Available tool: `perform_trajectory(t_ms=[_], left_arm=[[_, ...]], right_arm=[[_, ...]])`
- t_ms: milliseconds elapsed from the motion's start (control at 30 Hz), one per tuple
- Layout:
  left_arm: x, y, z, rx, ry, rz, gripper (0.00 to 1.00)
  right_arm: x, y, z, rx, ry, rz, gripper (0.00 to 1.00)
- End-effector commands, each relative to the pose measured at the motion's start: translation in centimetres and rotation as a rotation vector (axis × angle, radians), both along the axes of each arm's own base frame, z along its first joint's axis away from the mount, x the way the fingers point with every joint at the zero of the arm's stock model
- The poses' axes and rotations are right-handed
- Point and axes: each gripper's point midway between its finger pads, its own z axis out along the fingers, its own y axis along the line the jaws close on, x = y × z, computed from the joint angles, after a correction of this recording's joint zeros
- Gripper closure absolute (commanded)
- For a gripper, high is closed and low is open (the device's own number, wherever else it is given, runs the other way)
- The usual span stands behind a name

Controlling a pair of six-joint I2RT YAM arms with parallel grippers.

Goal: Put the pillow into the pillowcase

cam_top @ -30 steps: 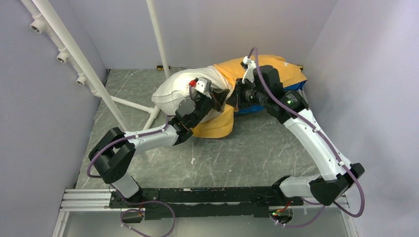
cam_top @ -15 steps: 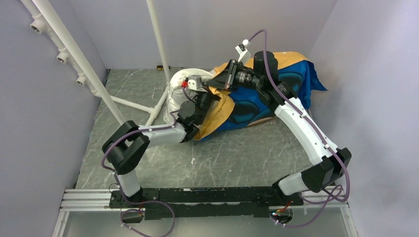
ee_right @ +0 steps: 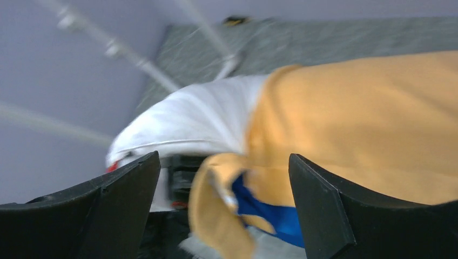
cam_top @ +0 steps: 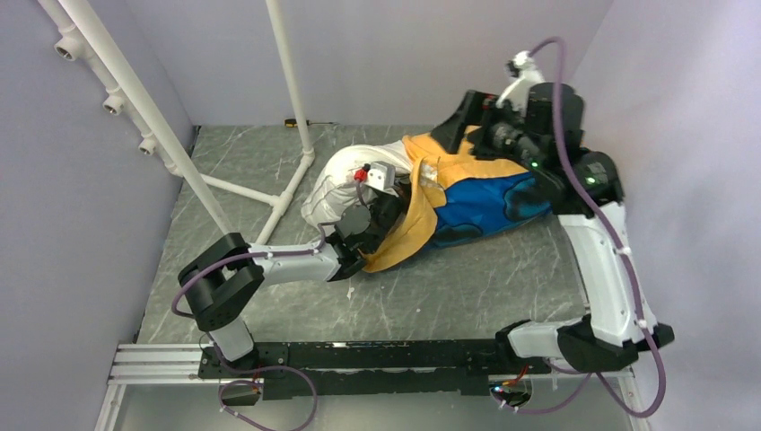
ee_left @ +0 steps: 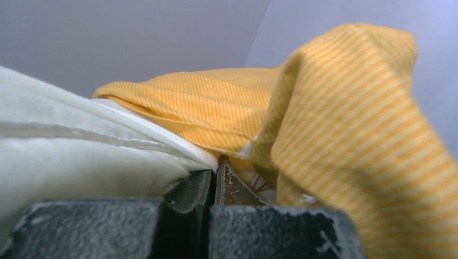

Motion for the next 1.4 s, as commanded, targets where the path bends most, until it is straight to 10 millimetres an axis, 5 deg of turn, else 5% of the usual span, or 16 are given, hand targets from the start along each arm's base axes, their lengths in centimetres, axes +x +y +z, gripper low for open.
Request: perform_trajectory(t_ms=[0, 167, 267, 500, 733, 1000, 1200, 1267, 1367], left_arm=[[-0.4, 0.3, -1.7, 0.135, 0.004, -0.001, 1.00], [-0.5, 0.4, -1.7, 0.150, -0.003, -0.001, 1.00], [-0.7, 0.4, -1.8, 0.146, -0.004, -0.011, 1.00], [-1.2, 0.4, -2.2, 0.133, 0.002, -0.036, 1.00], [-1.4, 1.0, -2.4, 0.151, 0.004, -0.027, 1.00], [-1.5, 1.0, -2.7, 0.160, 0.002, -0.032, 1.00], [-1.6, 0.9, -2.5, 0.155, -0.001, -0.041, 1.00], [-1.7, 1.1, -2.4, 0.152, -0.001, -0.039, 1.00], [-1.7, 1.2, -2.5, 0.163, -0.003, -0.037, 1.00]], right_arm=[[0.2, -11.1, -1.6, -0.256, 0.020, -0.398, 0.08], [-1.1, -21.6, -4.5, -0.373, 0.113, -0.749, 0.11], [-1.7, -25.4, -6.1, -0.350, 0.149, -0.859, 0.13], [1.5, -26.8, -8.8, -0.136, 0.192, -0.844, 0.27], [4.1, -25.8, -7.5, 0.044, 0.123, -0.753, 0.53], [4.6, -24.6, -6.4, 0.102, 0.089, -0.694, 0.43], [6.0, -25.6, -9.1, 0.122, 0.152, -0.722, 0.49], [6.2, -26.1, -10.0, 0.122, 0.172, -0.739, 0.61], [6.3, -26.3, -10.2, 0.123, 0.170, -0.746, 1.00]])
